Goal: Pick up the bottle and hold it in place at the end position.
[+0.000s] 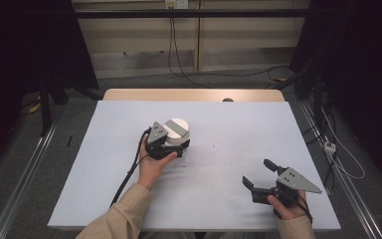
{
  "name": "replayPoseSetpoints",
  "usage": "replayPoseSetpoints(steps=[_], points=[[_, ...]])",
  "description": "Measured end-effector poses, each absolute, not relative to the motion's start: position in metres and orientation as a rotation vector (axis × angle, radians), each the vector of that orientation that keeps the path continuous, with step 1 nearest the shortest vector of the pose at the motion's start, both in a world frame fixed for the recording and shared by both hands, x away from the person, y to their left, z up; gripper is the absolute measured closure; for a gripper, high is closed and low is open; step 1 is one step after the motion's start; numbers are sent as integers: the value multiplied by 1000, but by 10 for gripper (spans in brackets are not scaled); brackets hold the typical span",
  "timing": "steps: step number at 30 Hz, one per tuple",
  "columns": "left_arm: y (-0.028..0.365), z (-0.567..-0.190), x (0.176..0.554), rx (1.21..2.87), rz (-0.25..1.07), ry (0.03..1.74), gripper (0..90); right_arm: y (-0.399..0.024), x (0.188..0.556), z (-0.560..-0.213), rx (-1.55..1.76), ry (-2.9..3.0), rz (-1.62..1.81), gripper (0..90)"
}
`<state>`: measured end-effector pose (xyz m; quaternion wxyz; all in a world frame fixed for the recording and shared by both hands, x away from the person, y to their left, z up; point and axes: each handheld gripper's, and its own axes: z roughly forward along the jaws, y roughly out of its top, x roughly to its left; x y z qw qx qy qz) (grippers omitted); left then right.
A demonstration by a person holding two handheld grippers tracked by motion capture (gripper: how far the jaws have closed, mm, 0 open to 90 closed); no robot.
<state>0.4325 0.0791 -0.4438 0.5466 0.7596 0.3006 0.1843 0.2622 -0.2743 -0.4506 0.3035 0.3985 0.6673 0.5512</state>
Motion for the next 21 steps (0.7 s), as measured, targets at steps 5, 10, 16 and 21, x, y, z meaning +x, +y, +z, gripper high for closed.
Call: replayPoseSetpoints(steps=[5,10,16,21], points=[[75,-445,434,1812,434,703,185,-275,262,-451,1058,1766,1462,46],[71,-446,435,1805,427,709,185,-275,262,-451,1056,1768,1462,46],[68,-446,438,1809,430,711,185,-275,262,-451,1058,1769,1461,46],[62,-446,439,1807,424,700,185,-274,262,-451,1057,1770,1463,46]])
